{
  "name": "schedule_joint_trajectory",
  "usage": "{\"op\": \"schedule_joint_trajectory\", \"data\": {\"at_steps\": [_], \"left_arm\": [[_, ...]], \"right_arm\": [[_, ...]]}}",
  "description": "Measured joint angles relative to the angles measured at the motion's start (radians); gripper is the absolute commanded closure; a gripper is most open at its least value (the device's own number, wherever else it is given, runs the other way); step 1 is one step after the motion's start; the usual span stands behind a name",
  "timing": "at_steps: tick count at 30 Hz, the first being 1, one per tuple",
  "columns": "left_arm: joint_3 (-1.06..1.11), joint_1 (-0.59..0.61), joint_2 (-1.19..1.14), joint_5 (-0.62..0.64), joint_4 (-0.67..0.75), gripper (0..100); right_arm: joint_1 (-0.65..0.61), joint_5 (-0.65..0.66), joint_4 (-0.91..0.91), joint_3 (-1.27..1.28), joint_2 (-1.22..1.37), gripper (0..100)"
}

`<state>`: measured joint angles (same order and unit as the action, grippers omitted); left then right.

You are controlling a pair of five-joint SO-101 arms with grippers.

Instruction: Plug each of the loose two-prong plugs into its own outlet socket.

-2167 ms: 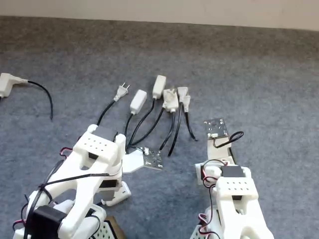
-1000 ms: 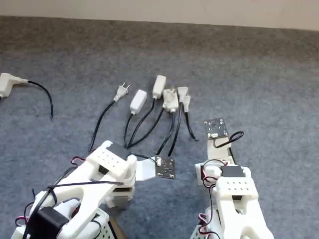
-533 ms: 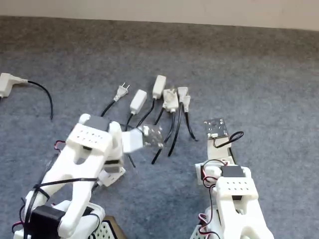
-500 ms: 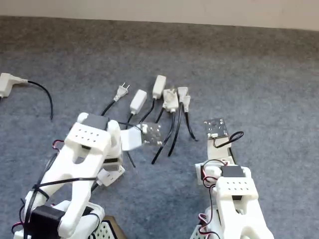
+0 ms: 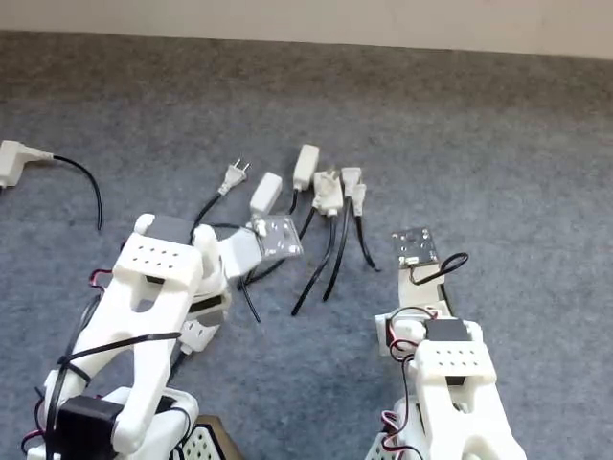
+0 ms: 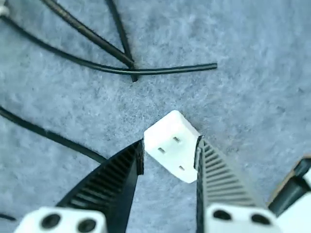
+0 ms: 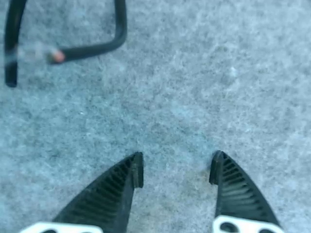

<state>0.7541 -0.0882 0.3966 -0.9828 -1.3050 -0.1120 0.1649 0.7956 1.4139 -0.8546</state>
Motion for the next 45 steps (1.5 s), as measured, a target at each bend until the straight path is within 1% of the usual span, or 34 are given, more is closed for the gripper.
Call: {"op": "schedule_joint_trajectory", "data": {"at_steps": [4, 7, 9, 12, 15, 19, 25, 30, 32, 38, 39, 41, 45], "left_arm": [[0.000, -0.014, 0.000, 0.241, 0.000, 74], [0.005, -0.014, 0.000, 0.440, 0.000, 75], [0.026, -0.014, 0.000, 0.517, 0.005, 75], [0.057, -0.014, 0.000, 0.578, 0.031, 75], [0.083, -0.011, 0.000, 0.589, 0.040, 75], [0.086, 0.063, 0.000, 0.589, 0.040, 75], [0.086, 0.149, 0.000, 0.496, 0.040, 75], [0.127, 0.147, 0.000, 0.457, 0.043, 75], [0.155, 0.120, 0.000, 0.446, 0.043, 75], [0.239, 0.068, 0.000, 0.445, 0.126, 75], [0.249, 0.068, 0.000, 0.445, 0.141, 76], [0.261, 0.068, 0.000, 0.445, 0.176, 81], [0.265, 0.068, 0.000, 0.422, 0.213, 98]], "right_arm": [[0.000, 0.000, 0.000, 0.000, 0.000, 77.4], [0.000, 0.000, 0.000, 0.000, 0.000, 77.4], [0.000, 0.000, 0.000, 0.000, 0.000, 77.4], [0.000, 0.000, 0.000, 0.000, 0.000, 77.4], [0.000, 0.000, 0.000, 0.000, 0.000, 77.4], [0.000, 0.000, 0.000, 0.000, 0.000, 77.4], [0.000, 0.000, 0.000, 0.000, 0.000, 77.4], [0.000, 0.000, 0.000, 0.000, 0.000, 77.4], [0.000, 0.000, 0.000, 0.000, 0.000, 77.4], [0.000, 0.000, 0.000, 0.000, 0.000, 77.4], [0.000, 0.000, 0.000, 0.000, 0.000, 77.4], [0.000, 0.000, 0.000, 0.000, 0.000, 77.4], [0.000, 0.000, 0.000, 0.000, 0.000, 77.4]]}}
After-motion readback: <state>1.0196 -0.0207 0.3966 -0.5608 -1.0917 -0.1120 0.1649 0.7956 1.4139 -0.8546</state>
